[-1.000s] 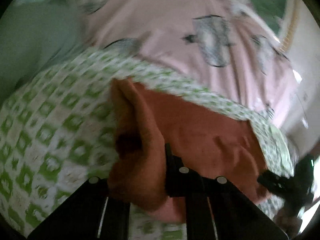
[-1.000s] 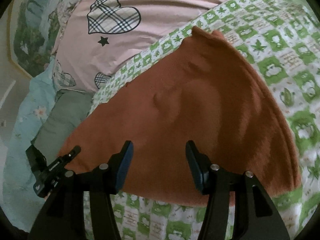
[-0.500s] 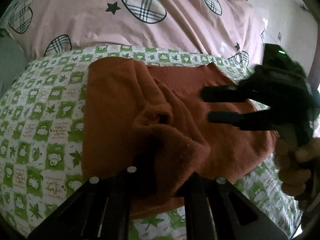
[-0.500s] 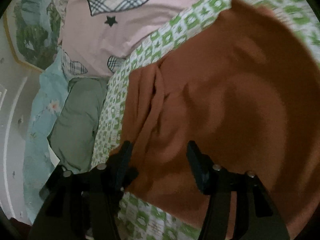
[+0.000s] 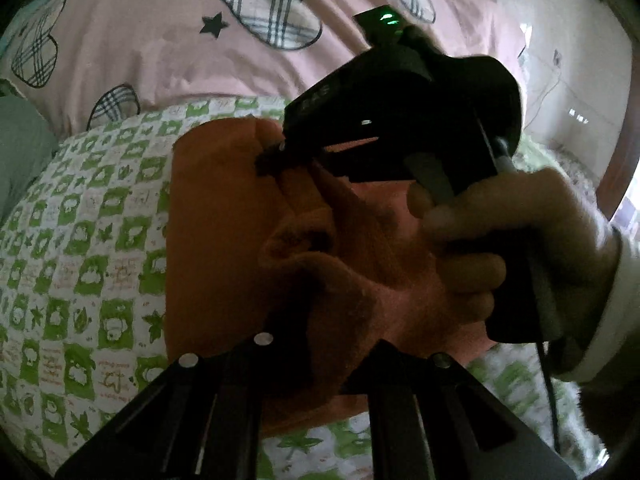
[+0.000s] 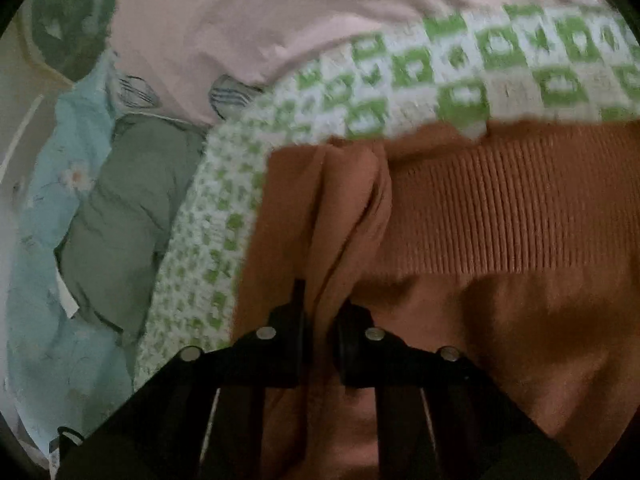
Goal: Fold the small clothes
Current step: 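Grasp the folded sweater edge with the right gripper while the left gripper pinches the ribbed hem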
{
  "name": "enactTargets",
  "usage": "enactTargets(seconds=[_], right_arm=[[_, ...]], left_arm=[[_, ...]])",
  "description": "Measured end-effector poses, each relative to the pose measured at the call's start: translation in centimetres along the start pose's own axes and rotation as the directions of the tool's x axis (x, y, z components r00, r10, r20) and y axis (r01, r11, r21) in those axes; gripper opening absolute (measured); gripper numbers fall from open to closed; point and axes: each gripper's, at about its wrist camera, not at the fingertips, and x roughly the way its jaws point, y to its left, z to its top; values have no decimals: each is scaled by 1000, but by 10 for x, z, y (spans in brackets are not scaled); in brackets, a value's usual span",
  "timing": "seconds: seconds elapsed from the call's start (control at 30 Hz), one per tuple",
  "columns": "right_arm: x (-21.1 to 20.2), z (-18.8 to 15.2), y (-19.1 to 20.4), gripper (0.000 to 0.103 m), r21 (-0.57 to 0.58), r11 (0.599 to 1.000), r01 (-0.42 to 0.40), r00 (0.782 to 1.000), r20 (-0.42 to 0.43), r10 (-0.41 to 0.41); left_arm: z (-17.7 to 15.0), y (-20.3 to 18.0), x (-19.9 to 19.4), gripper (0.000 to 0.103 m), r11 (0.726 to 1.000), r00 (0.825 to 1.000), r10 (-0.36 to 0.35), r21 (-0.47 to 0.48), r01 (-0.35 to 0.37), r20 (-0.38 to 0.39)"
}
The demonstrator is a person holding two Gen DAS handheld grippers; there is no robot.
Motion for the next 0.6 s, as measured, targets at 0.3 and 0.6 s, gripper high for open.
enactTargets(seconds=[0.3, 0.6], right_arm=[[-137, 5, -41, 10, -21, 991, 130, 973, 194, -124], [-152, -23, -135, 10, 126, 965, 228, 959, 143, -246]], left_arm=[[48, -94, 3, 9, 967, 968, -252, 42, 251, 16], [30, -158, 61, 9, 953, 952, -285, 74, 294, -108]])
